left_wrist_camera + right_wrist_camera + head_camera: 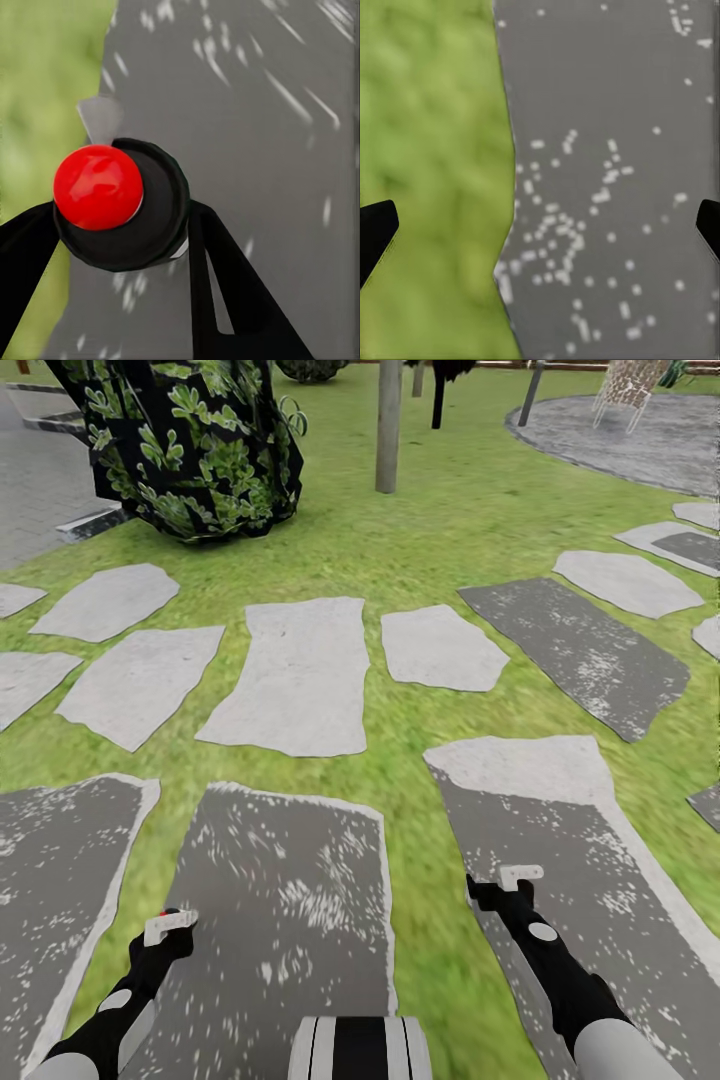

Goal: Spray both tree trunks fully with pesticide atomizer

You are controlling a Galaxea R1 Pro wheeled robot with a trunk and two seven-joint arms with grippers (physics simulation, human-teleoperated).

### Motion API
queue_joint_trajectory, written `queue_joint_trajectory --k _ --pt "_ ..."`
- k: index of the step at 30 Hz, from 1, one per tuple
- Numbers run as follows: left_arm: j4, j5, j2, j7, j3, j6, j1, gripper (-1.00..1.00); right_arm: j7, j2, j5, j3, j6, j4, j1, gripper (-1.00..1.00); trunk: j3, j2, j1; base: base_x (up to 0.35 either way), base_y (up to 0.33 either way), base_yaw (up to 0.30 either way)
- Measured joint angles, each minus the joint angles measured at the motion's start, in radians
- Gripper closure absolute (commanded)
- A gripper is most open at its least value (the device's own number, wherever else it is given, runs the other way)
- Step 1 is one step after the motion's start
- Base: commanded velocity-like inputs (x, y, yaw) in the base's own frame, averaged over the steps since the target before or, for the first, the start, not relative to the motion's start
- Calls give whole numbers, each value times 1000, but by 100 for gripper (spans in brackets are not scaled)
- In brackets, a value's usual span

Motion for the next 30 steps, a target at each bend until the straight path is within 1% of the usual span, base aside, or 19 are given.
queue_joint_trajectory --k 23,30 --pt "2 0 3 -6 -1 11 0 100 -1 4 0 1 -16 -2 3 -100 90 5 -10 0 0 -1" --pt "10 -2 2 -8 -4 15 0 100 -1 -3 0 -3 -53 -3 3 -100 126 7 -14 0 0 -86"
